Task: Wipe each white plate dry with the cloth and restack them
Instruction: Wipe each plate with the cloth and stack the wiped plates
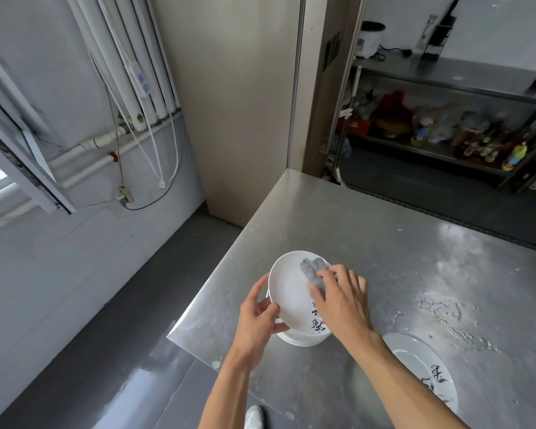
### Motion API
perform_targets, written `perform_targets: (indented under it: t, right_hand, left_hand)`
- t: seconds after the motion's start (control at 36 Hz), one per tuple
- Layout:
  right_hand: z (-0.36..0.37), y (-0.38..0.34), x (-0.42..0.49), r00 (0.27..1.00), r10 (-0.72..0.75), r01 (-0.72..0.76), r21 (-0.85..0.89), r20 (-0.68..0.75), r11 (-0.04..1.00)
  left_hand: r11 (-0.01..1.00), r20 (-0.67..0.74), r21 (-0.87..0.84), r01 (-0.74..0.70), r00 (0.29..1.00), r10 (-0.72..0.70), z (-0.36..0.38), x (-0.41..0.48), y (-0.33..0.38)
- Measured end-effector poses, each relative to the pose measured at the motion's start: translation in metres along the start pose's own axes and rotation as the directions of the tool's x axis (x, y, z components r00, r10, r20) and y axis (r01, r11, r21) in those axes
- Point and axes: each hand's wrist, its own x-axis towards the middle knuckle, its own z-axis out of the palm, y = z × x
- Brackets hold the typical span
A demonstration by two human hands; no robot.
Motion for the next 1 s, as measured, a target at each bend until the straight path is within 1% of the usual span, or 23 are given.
perform_targets:
  t: [0.08,0.17,0.22,0.28,0.31,0.36,0.39,0.42,0.47,0.5,0.53,0.58,0.61,0.64,0.69,0.75,0.86,1.0]
  right_hand:
    - [0.0,-0.001,0.001,0.983,0.086,-0.09,0.02,0.164,0.996]
    - [0.001,0.001,0.002,0.966,0.123,-0.143,0.075,0.228,0.987]
    - [-0.001,0.0,0.001,0.956,0.145,-0.202,0.212,0.253,0.956]
    - [-0.003,-0.003,-0.001,0.931,0.156,-0.286,0.395,0.33,0.873]
    - [-0.004,-0.005,-0.001,0.919,0.142,-0.312,0.459,0.367,0.832]
    - [-0.002,-0.009,-0.002,0.918,0.101,-0.303,0.514,0.383,0.803]
    - [-0.001,-0.011,-0.002,0.92,0.094,-0.295,0.512,0.381,0.806]
    - [0.0,-0.012,-0.002,0.935,0.095,-0.264,0.489,0.343,0.831]
    - [0.004,-0.014,-0.001,0.982,0.087,-0.143,0.36,0.166,0.922]
    - [0.003,-0.015,-0.001,0.99,0.1,-0.127,0.316,0.103,0.94]
    - [0.001,-0.017,0.001,0.99,0.123,-0.14,0.303,0.075,0.943]
    - [-0.004,-0.018,0.003,0.988,0.142,-0.154,0.266,0.063,0.951]
    - [-0.005,-0.016,0.003,0.99,0.126,-0.137,0.22,0.065,0.966]
    - [-0.005,-0.013,0.004,0.992,0.091,-0.104,0.168,0.085,0.98]
    - [-0.005,-0.009,0.002,0.985,0.036,-0.053,0.097,0.17,0.994]
    - [-0.004,-0.01,-0.003,0.982,0.024,-0.041,0.086,0.189,0.995]
    - [0.0,-0.015,-0.014,0.956,0.072,-0.098,0.076,0.285,0.992]
    - [0.007,-0.012,-0.012,0.973,0.092,-0.105,0.052,0.211,0.993]
  left_hand:
    - [1.0,-0.001,0.007,0.005,1.0,-0.005,0.0,-0.002,-0.001]
    - [1.0,-0.011,0.002,0.022,1.0,-0.022,0.0,-0.005,-0.003]
    - [1.0,-0.018,0.001,0.029,0.999,-0.029,-0.001,-0.006,-0.003]
    - [1.0,-0.018,0.001,0.03,0.999,-0.03,-0.002,-0.007,-0.003]
    - [1.0,-0.018,-0.001,0.03,0.999,-0.03,-0.002,-0.008,-0.003]
    - [1.0,-0.017,-0.009,0.027,1.0,-0.027,-0.002,-0.01,-0.002]
    - [1.0,-0.014,-0.015,0.023,1.0,-0.023,-0.002,-0.01,-0.001]
    - [1.0,-0.012,-0.02,0.019,1.0,-0.019,-0.002,-0.011,0.0]
    - [1.0,-0.014,-0.027,0.014,1.0,-0.015,-0.002,-0.011,0.001]
    - [0.999,-0.019,-0.029,0.016,1.0,-0.017,-0.003,-0.011,0.001]
    - [0.999,-0.025,-0.032,0.019,0.999,-0.02,-0.003,-0.011,0.0]
    - [0.999,-0.033,-0.034,0.02,0.999,-0.021,-0.005,-0.011,0.0]
    - [0.999,-0.036,-0.034,0.02,0.999,-0.021,-0.005,-0.011,-0.001]
    - [0.999,-0.039,-0.032,0.019,0.999,-0.021,-0.005,-0.011,-0.001]
    - [1.0,-0.041,-0.021,0.014,0.999,-0.015,-0.005,-0.012,-0.001]
    - [1.0,-0.03,0.002,0.004,1.0,-0.004,-0.004,-0.013,0.0]
    - [0.999,0.0,0.048,-0.005,1.0,0.005,-0.006,-0.014,0.001]
    - [0.999,0.007,0.05,0.008,1.0,-0.008,-0.009,-0.018,-0.004]
